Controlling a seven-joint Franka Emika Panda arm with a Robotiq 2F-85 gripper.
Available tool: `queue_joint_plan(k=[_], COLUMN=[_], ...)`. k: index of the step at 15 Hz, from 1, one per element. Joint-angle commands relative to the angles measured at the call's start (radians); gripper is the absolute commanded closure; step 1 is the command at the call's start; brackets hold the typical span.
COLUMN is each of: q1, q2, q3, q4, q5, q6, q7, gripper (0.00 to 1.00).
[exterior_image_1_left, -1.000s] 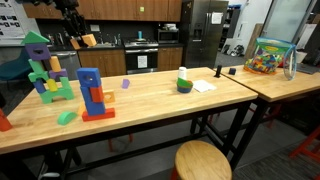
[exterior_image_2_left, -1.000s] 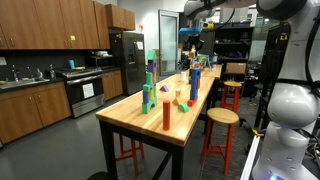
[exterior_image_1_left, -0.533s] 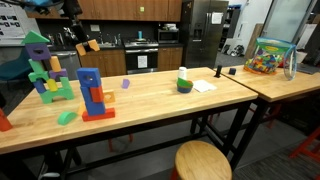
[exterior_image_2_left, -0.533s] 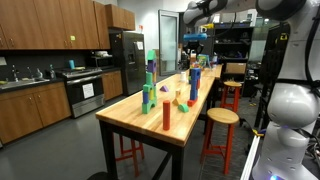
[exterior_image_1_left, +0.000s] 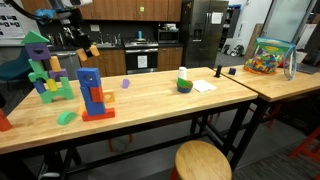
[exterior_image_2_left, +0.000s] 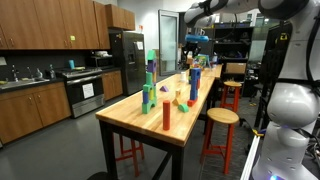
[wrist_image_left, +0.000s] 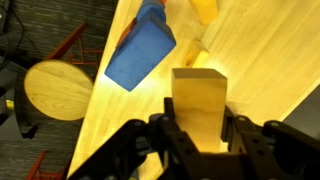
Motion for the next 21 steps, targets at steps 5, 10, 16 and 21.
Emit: queue_joint_plan(k=[5,10,16,21], q1=[0.000,0.015,0.025,0.024], q2=[-0.080,-0.100,-0.070,-0.071], q3=[0.003,0.030,0.054,0.051], q4=[-0.056,-0.098,-0.093,-0.093], q5=[0.021,-0.071,-0.124,-0.124], q6=[0.064,0.099,0.097,0.098], q7=[-0.187,-0.217,-0.162,-0.160], gripper=[0.84,0.84,0.59,0.84])
